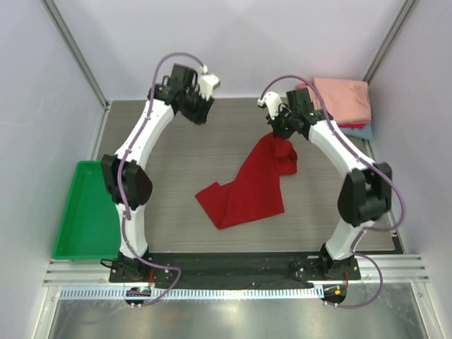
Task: Fold and stack the t-shirts
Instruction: Flatten the tshirt out
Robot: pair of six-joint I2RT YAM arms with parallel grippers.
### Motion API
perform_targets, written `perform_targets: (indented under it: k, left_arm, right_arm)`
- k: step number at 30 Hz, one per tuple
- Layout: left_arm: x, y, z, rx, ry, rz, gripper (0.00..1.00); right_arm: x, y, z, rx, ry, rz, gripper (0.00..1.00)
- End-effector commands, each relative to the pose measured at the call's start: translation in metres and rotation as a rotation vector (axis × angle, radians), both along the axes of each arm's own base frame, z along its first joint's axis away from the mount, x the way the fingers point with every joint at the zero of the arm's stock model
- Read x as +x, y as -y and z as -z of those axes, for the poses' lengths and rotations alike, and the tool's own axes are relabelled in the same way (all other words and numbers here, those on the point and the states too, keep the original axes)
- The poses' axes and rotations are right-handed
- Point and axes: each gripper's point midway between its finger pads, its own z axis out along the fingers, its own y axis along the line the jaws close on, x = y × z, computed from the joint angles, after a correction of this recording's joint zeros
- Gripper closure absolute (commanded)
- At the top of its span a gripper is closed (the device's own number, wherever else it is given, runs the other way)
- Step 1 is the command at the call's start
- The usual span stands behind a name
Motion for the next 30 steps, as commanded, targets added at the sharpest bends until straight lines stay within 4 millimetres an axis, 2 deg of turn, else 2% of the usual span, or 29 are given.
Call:
perform_targets:
  k: [1,2,3,4,5,6,7,8,9,10,12,14,19,26,30]
  left_arm:
    - [-0.101,0.038,-0.04,-0.113,-0.031,0.169,0.58]
    - [-0.14,0.04,-0.007,-0.07,-0.075,0.233,0.57]
    - [-0.162,0.051,0.003,-0.052,-0.057,0.301,0.56]
    - [-0.191,0.083,0.009,-0.047,-0.014,0.412,0.54]
    - [-0.209,0.092,0.021,-0.035,-0.008,0.455,0.52]
    - [-0.232,0.092,0.044,-0.013,-0.041,0.475,0.51]
    - [-0.25,0.107,0.052,-0.013,-0.046,0.527,0.51]
    - [-0.259,0.109,0.062,-0.009,-0.076,0.53,0.5]
    - [-0.265,0.11,0.077,-0.004,-0.139,0.499,0.5]
    - [-0.268,0.111,0.084,-0.003,-0.178,0.483,0.51]
    - [-0.271,0.108,0.104,0.023,-0.235,0.458,0.5]
    - [-0.275,0.105,0.119,0.036,-0.279,0.432,0.44]
    - [-0.277,0.098,0.157,0.113,-0.34,0.414,0.44]
    - [-0.289,0.094,0.195,0.171,-0.477,0.402,0.51]
    - [-0.295,0.091,0.205,0.196,-0.523,0.406,0.56]
  right_arm:
    - [0.013,-0.011,-0.03,0.091,0.013,0.0,0.99]
    - [0.015,-0.011,-0.025,0.086,0.005,0.001,0.99]
    - [0.018,-0.011,-0.014,0.079,-0.016,0.007,0.99]
    - [0.02,-0.01,-0.01,0.082,-0.024,0.006,0.99]
    - [0.022,-0.008,-0.005,0.081,-0.033,0.011,0.99]
    - [0.028,-0.004,0.003,0.078,-0.048,0.024,0.99]
    - [0.032,-0.002,0.004,0.081,-0.051,0.033,0.99]
    - [0.034,0.0,0.007,0.086,-0.062,0.041,0.99]
    - [0.039,0.001,0.002,0.093,-0.05,0.045,0.99]
    - [0.04,0.004,0.006,0.089,-0.063,0.052,0.99]
    - [0.042,0.004,0.002,0.097,-0.057,0.049,0.99]
    - [0.041,0.002,-0.001,0.107,-0.059,0.039,0.99]
    - [0.037,-0.002,-0.008,0.136,-0.069,0.037,0.99]
    - [0.038,-0.001,-0.006,0.129,-0.07,0.039,0.99]
    - [0.039,-0.001,-0.003,0.127,-0.073,0.041,0.99]
